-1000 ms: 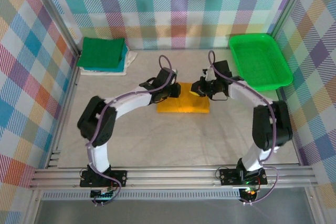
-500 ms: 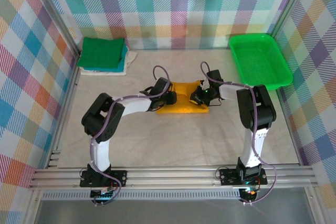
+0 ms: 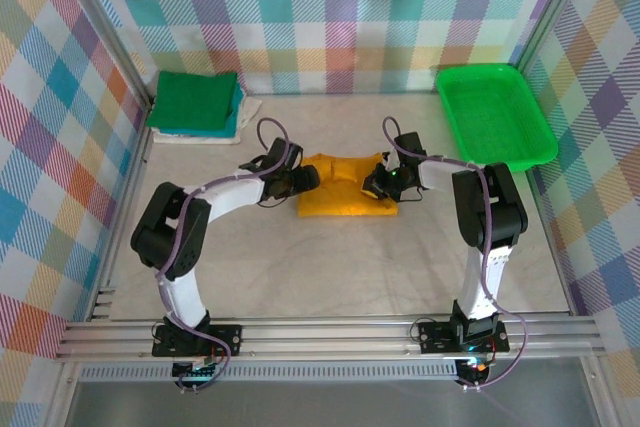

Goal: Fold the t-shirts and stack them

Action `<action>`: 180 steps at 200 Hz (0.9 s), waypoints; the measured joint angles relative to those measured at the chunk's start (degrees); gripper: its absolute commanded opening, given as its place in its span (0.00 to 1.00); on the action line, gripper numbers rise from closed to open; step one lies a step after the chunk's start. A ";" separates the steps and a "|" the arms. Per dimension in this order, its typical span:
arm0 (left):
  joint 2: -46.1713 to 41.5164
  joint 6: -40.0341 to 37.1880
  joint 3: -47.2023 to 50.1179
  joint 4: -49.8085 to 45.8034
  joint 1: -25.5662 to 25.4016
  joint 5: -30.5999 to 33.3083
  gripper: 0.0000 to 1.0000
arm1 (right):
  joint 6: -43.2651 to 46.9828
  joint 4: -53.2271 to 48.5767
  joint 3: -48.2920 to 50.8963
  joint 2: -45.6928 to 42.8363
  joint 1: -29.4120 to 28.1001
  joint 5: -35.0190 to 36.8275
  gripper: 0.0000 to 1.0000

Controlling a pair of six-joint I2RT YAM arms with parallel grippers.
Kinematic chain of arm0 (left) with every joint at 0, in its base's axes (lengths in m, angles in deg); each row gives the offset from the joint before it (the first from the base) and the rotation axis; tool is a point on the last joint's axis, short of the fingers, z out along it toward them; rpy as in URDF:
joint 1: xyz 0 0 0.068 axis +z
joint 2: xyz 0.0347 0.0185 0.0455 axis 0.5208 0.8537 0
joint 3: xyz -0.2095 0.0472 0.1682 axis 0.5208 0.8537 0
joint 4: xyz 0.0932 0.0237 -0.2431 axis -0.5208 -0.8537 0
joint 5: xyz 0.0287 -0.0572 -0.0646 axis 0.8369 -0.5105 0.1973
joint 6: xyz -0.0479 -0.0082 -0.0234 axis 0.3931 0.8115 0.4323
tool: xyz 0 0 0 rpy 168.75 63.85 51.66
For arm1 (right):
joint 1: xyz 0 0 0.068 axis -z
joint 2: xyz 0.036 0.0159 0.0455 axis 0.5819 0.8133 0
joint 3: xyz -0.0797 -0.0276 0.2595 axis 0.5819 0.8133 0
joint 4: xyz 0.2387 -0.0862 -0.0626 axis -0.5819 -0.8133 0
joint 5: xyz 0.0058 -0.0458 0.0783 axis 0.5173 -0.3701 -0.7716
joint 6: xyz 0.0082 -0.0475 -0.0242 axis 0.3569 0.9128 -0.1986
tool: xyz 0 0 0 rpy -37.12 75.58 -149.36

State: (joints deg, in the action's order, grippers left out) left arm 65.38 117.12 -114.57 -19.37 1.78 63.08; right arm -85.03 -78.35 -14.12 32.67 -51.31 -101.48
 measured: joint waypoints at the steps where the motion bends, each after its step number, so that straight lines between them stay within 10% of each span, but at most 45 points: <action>1: 0.17 0.11 -0.04 -0.07 0.00 -0.07 0.76 | 0.00 0.00 0.00 0.00 0.00 -0.02 0.00; 103: 9.73 1.49 -8.61 -1.29 -2.91 -2.93 0.56 | 0.00 0.20 0.07 0.02 0.00 -0.13 0.00; 157: 12.66 1.57 -11.63 0.31 -4.94 -3.17 0.00 | -0.15 0.17 0.07 0.17 0.28 -0.07 0.00; 180: 12.66 0.61 -12.24 -0.46 -5.05 -1.88 0.00 | -0.26 0.15 0.07 0.17 0.28 -0.13 0.12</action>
State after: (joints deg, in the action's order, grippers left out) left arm 78.03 117.73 -126.81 -19.83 -3.27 61.20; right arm -85.30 -78.20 -14.05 32.85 -51.03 -101.61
